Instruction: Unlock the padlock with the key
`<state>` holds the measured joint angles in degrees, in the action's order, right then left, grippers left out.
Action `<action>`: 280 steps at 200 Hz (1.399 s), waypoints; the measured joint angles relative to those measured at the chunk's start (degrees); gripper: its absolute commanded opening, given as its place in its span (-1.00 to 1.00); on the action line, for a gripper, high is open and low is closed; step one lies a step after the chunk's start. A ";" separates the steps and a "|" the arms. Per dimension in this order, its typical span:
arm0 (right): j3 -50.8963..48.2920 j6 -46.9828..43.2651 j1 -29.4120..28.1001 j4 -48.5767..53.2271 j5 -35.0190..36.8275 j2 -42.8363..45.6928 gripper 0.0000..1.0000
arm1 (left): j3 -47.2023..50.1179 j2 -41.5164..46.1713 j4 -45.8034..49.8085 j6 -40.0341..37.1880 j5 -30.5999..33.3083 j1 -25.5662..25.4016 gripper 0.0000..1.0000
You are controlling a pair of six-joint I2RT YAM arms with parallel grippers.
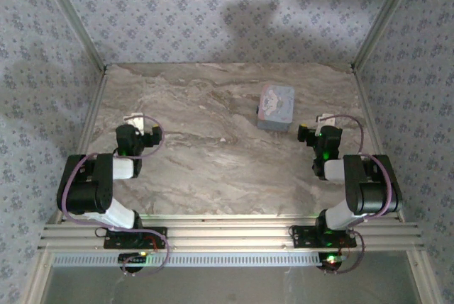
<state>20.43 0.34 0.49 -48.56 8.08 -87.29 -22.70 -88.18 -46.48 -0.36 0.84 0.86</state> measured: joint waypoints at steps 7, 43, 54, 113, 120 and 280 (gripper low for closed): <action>0.00 0.00 0.02 0.00 0.00 0.00 1.00 | 0.00 0.00 0.00 0.02 -0.02 0.00 0.96; 0.00 0.00 0.24 0.00 -0.42 0.00 1.00 | 0.00 0.00 0.02 0.39 -0.35 0.28 0.96; 0.00 0.00 0.28 0.00 -0.44 0.00 1.00 | 0.00 0.00 0.02 0.48 -0.61 0.55 0.96; 4.52 0.59 0.52 13.14 -0.59 5.90 1.00 | -6.99 5.25 15.61 2.19 -1.53 0.66 0.95; 6.99 1.62 0.76 17.40 -0.85 7.58 0.98 | -8.41 6.75 18.08 2.82 -1.79 0.66 0.92; 68.63 25.27 -4.39 72.00 -12.33 -24.22 0.68 | -40.13 -10.29 45.00 26.47 -18.25 -22.34 0.00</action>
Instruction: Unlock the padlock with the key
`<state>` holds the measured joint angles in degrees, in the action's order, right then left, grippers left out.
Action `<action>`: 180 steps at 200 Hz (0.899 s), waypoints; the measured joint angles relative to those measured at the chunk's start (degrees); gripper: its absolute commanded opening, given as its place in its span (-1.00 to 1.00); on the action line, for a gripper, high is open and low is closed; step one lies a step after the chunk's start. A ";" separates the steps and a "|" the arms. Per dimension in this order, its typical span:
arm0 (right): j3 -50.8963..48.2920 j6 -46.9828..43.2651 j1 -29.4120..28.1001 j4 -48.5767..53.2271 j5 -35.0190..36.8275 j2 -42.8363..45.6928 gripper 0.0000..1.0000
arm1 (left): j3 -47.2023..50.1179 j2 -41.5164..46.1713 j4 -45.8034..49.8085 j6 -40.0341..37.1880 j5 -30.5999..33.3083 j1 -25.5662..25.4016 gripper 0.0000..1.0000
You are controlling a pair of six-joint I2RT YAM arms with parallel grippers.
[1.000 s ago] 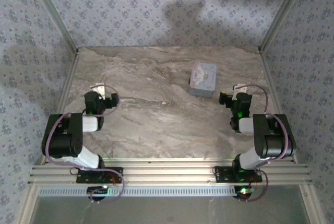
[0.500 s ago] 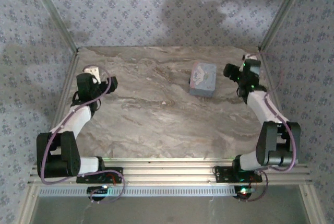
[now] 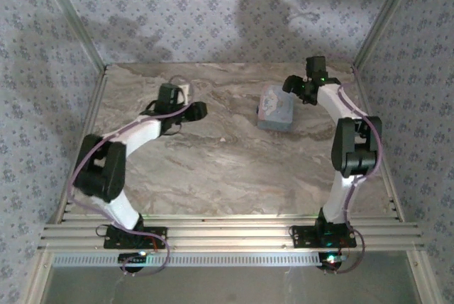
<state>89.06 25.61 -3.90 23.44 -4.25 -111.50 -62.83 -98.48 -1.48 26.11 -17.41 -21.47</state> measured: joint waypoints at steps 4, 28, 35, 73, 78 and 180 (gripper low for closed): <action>1.03 0.02 -0.11 0.35 -0.35 -0.87 0.68 | -1.01 -1.14 0.11 -0.04 -0.28 -0.83 -0.02; 6.71 -0.20 -1.44 2.12 -3.87 -5.99 0.64 | -6.56 -7.89 0.15 0.92 -2.03 -4.90 -0.08; 7.96 -0.46 -1.99 2.51 -4.90 -7.08 0.64 | -7.69 -9.38 0.15 1.05 -2.40 -5.84 -0.08; 13.86 -3.45 -5.92 3.85 -9.88 -10.86 0.62 | -9.53 -14.25 -1.75 2.93 -3.28 -10.25 -0.16; 14.97 -4.26 -6.71 4.31 -10.69 -11.61 0.61 | -9.55 -14.64 -2.08 3.26 -3.48 -10.75 -0.17; 22.01 -8.09 -19.56 11.19 -11.50 -12.96 0.73 | -2.51 -10.84 -3.28 3.87 -2.93 -17.18 -0.15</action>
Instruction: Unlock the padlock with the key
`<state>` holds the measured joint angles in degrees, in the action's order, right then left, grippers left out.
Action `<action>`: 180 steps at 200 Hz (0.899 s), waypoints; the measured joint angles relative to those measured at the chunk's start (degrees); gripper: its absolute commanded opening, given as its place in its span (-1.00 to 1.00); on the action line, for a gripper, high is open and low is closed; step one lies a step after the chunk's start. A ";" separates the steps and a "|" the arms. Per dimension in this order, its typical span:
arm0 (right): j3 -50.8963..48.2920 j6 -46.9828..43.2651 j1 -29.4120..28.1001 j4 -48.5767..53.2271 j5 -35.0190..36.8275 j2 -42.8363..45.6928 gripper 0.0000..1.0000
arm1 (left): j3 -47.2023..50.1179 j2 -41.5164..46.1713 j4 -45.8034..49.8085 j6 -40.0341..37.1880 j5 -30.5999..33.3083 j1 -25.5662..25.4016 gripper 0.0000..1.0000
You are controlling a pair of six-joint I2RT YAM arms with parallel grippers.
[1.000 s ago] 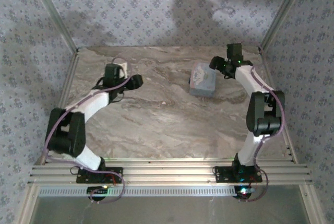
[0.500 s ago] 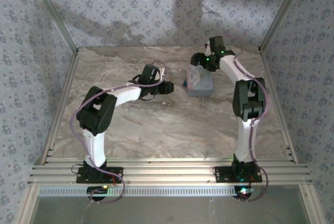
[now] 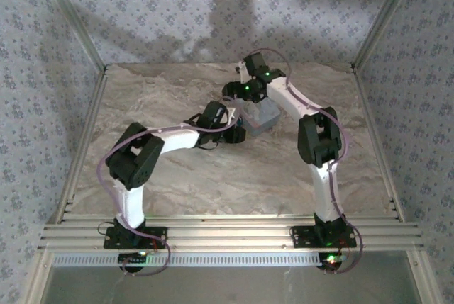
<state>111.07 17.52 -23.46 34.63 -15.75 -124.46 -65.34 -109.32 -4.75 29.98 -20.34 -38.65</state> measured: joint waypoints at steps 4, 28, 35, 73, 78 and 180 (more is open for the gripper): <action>0.00 0.96 0.52 0.22 0.44 0.50 0.73 | 0.26 0.59 0.39 -0.35 0.35 0.02 -0.15; 0.00 4.63 5.16 0.50 3.37 3.45 0.74 | 1.84 5.07 2.25 -1.68 1.95 0.76 -0.14; 0.11 5.42 6.49 0.57 4.55 3.82 0.74 | 2.34 6.27 2.51 -1.92 2.16 1.05 -0.14; 5.68 6.67 9.75 2.73 7.93 -0.90 0.74 | 4.59 9.35 4.02 -2.75 3.02 3.28 -0.11; 6.64 6.58 9.60 2.86 7.89 -2.05 0.74 | 4.79 9.42 4.26 -2.95 3.15 3.52 -0.10; 10.56 -9.97 -2.43 4.98 -4.90 -10.73 0.59 | 12.50 19.23 8.31 -3.82 6.01 7.89 -0.05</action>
<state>121.62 7.55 -25.89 39.62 -20.64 -135.20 -52.84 -90.08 3.55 26.15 -14.33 -30.76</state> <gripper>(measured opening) 0.796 0.468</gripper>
